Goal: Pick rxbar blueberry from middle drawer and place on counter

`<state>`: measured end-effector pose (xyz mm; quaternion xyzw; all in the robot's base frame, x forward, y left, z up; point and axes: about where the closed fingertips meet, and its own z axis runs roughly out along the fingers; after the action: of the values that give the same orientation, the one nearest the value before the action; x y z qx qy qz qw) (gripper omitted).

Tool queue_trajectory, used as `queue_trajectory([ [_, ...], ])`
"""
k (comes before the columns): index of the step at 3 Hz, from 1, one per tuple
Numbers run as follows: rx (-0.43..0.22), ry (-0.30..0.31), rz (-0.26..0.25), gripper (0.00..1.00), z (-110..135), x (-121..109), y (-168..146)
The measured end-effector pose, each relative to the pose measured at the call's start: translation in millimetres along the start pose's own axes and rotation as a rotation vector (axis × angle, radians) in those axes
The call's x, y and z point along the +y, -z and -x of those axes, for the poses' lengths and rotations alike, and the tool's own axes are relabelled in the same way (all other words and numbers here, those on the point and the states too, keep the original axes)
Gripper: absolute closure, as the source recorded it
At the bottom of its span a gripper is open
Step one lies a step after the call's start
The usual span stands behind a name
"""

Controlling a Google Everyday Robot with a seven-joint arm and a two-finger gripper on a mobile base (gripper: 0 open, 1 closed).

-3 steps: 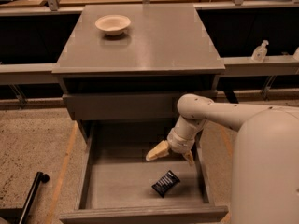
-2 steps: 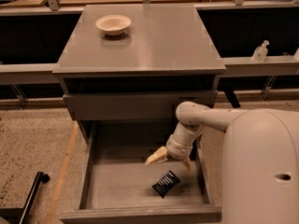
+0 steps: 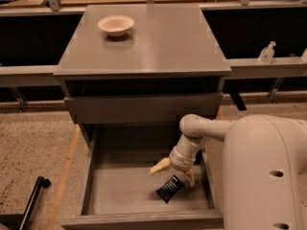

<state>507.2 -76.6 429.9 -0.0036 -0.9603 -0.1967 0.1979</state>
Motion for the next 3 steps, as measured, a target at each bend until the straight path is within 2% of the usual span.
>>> queue_trajectory([
  [1, -0.001, -0.019, 0.018, 0.0, 4, -3, -11],
  [3, 0.033, -0.081, 0.014, 0.0, 32, -15, -61],
])
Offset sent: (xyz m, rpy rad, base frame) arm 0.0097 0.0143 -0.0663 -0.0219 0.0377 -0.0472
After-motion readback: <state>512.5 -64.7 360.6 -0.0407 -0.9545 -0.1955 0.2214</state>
